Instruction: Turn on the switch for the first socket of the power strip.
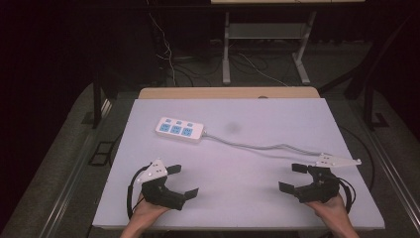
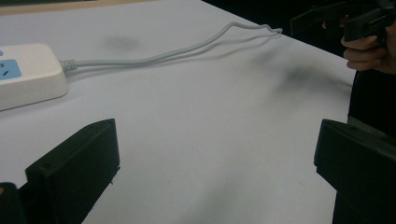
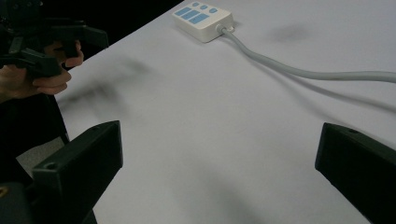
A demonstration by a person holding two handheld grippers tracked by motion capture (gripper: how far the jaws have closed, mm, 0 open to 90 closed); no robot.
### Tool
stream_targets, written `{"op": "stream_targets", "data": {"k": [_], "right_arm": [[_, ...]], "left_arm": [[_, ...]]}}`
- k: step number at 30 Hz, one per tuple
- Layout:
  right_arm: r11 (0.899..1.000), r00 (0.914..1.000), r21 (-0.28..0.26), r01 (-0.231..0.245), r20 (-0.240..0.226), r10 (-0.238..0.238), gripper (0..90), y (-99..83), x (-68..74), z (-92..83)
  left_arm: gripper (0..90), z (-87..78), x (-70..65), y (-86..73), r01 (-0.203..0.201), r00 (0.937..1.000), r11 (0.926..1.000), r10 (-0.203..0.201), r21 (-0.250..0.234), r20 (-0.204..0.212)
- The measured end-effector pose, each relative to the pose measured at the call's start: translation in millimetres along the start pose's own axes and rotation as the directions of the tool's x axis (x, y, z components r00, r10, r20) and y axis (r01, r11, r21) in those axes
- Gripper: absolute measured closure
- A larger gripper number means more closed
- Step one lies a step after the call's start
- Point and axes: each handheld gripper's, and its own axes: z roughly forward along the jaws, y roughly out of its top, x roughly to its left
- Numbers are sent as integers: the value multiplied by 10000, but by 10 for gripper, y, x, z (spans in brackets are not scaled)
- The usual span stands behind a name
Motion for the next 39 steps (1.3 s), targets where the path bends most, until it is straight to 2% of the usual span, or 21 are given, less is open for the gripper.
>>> {"op": "stream_targets", "data": {"k": [8, 25, 31, 39], "right_arm": [[9998, 10000, 170, 48, -71, -46, 4, -8, 10, 15], [9993, 10000, 377, -13, -63, 15, 4, -22, -6, 15], [9989, 10000, 459, 25, -46, -23, 4, -26, -1, 7], [9987, 10000, 512, 45, -66, -42, 4, -30, 5, -1]], "left_arm": [[0, -17, 10, 1, 127, 9999, 9999, -127, 13, 29], [0, -43, -15, 53, 57, 10000, 9997, -56, 244, -20], [0, -51, -22, 94, -3, 9999, 9984, -4, 565, 120], [0, -57, 9, 192, 185, 9995, 9961, -205, 859, 230]]}}
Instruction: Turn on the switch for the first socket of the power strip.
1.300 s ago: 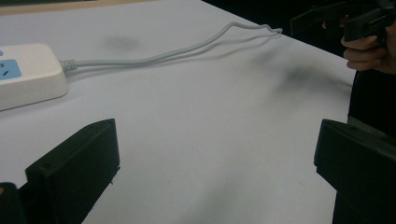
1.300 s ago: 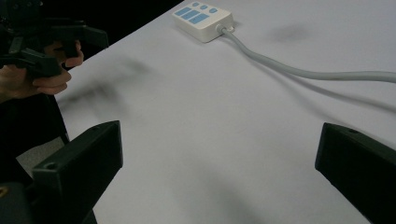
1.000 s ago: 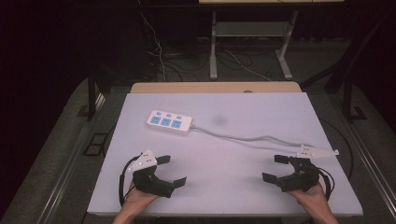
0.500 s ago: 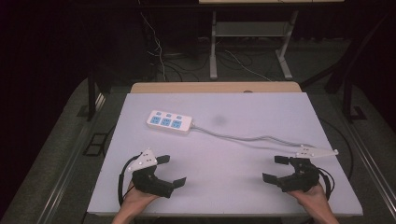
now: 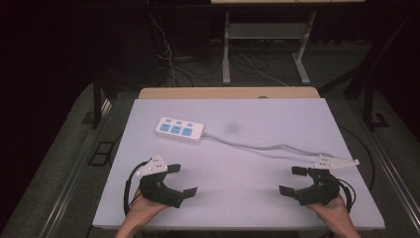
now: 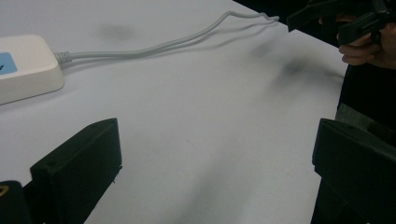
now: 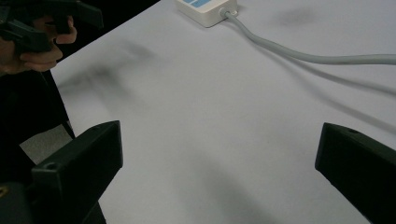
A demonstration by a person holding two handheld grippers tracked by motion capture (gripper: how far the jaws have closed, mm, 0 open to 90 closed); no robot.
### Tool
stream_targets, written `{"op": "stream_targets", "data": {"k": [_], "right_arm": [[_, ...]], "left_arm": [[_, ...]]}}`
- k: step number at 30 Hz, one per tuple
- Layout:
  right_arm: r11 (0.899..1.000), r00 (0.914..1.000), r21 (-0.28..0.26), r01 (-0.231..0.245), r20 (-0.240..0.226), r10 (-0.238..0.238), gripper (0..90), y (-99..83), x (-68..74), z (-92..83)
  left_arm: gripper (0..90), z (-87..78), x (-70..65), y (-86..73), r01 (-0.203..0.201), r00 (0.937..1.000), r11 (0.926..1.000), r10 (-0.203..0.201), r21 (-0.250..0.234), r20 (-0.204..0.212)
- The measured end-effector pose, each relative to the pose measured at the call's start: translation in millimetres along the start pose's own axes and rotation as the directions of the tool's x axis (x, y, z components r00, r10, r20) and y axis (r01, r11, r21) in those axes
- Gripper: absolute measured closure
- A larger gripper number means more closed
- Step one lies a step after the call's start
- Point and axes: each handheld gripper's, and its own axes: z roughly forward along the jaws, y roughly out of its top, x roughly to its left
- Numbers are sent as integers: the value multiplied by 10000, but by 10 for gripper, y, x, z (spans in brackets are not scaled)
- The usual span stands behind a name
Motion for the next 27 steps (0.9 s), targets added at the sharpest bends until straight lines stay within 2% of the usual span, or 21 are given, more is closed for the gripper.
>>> {"op": "stream_targets", "data": {"k": [6, 11, 27], "right_arm": [[10000, 10000, 8, -12, -6, 12, 4, 1, -3, 1], [10000, 10000, 74, -20, 29, 20, 4, -2, -4, 6], [10000, 9999, 66, 27, 112, -28, 4, -3, -7, -4]], "left_arm": [[0, 24, 29, 77, 21, 9999, 9997, -25, 261, 156], [0, 9, 68, 156, -131, 9999, 9991, 129, 404, 63], [0, -47, 242, 350, -167, 9996, 9976, 182, 671, -212]]}}
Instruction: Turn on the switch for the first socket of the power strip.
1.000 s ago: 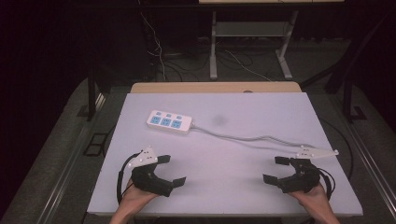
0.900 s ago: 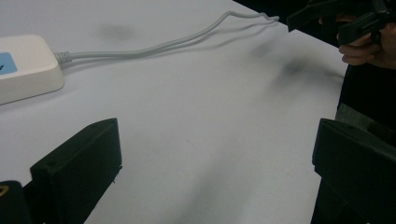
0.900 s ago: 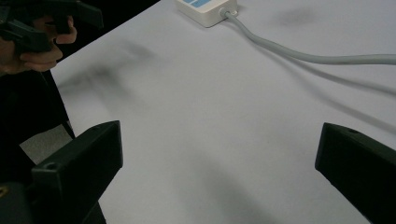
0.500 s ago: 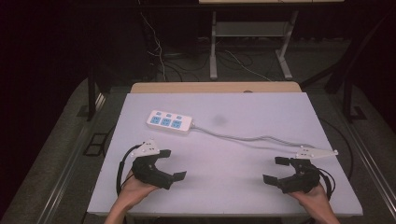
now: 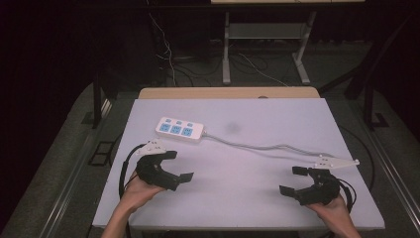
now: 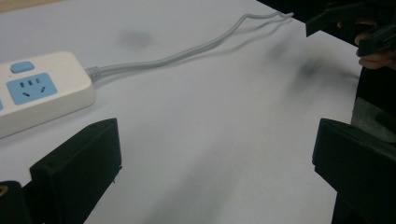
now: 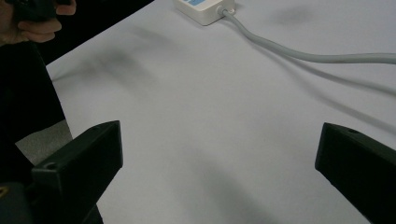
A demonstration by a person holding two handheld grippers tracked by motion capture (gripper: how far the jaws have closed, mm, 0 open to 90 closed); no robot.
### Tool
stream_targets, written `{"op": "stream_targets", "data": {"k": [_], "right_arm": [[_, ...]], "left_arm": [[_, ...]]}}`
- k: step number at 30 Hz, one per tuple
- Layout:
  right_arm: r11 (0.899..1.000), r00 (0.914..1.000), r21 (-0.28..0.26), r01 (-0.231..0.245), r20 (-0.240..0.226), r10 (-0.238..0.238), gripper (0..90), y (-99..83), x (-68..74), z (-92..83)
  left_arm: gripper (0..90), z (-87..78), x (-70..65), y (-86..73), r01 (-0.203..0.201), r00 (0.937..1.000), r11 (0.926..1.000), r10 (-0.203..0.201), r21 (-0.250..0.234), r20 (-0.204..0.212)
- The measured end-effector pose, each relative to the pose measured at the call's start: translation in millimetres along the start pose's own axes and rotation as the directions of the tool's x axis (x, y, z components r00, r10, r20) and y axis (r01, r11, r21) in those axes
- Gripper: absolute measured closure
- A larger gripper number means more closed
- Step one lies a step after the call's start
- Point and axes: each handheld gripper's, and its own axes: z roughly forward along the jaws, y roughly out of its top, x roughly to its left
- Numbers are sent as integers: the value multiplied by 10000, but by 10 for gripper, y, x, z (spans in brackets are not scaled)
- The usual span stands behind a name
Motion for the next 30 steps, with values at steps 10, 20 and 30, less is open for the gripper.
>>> {"op": "stream_targets", "data": {"k": [10, 20, 30], "right_arm": [[10000, 10000, -60, 40, 40, -39, 4, 3, 3, -15], [10000, 10000, -43, 41, 16, -41, 4, 1, 6, -14], [10000, 10000, -19, 67, 13, -67, 4, -2, 10, -13]], "left_arm": [[0, -56, 75, 150, -124, 9998, 9998, 126, 125, -141], [0, -113, 149, 303, -306, 9990, 9990, 316, 322, -316], [1, -147, 234, 445, -384, 9979, 9981, 409, 484, -505]]}}
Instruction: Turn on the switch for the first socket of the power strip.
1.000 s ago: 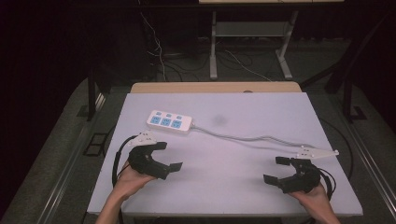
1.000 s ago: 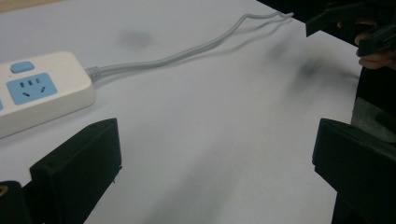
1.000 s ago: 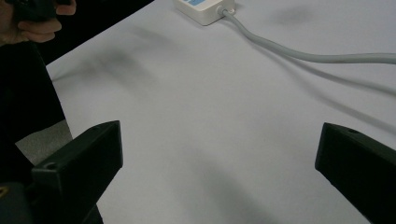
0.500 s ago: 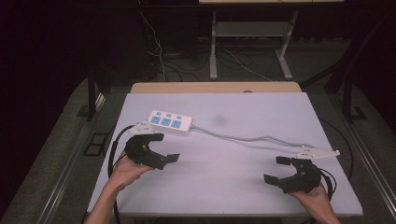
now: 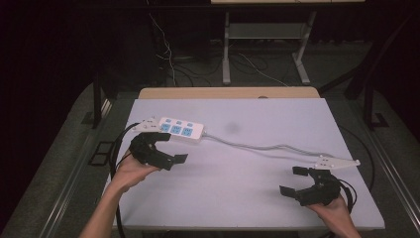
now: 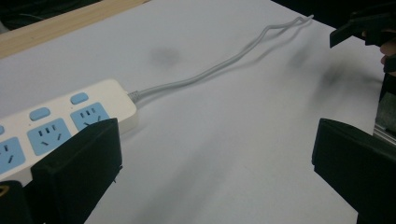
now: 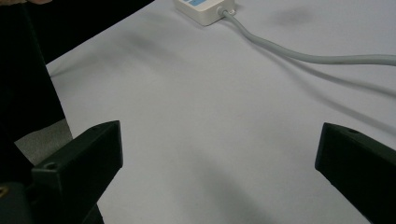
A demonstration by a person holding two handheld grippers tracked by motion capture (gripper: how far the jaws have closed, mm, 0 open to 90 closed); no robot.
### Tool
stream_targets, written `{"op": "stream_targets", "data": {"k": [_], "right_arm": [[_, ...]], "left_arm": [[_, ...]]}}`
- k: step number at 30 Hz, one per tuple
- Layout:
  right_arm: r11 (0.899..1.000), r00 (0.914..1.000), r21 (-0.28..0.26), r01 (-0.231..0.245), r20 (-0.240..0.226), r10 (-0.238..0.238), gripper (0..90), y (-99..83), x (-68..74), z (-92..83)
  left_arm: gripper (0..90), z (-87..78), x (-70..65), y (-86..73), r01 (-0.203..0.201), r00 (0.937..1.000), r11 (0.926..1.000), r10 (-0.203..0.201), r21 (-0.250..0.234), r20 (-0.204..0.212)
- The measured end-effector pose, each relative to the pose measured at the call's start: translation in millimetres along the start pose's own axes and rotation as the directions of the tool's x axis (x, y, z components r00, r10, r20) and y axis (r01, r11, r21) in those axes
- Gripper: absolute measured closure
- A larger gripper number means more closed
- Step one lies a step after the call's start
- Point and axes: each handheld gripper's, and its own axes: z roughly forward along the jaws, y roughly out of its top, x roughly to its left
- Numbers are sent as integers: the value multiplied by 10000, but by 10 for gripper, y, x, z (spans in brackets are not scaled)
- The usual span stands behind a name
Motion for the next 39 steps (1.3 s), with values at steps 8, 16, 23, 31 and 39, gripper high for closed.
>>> {"op": "stream_targets", "data": {"k": [8, 16, 23, 31, 39], "right_arm": [[10000, 10000, 6, 17, 28, -17, 4, -3, 1, -4], [10000, 10000, 6, 45, 50, -45, 4, -8, 0, -3], [9999, 9999, 8, 112, 82, -112, 4, -11, 5, -10], [9999, 9999, 17, 100, 113, -101, 4, -19, 0, -25], [9997, 9998, 135, 200, 85, -201, 4, -21, 25, 1]], "left_arm": [[2, 29, 82, 100, -133, 9998, 9993, 138, 358, -141], [7, 52, 224, 187, 1, 9991, 9985, 23, 553, -425], [7, 83, 317, 236, 110, 9985, 9971, -69, 753, -537], [14, 136, 389, 341, -64, 9976, 9936, 142, 1131, -682], [23, 161, 489, 457, -306, 9951, 9894, 435, 1416, -893]]}}
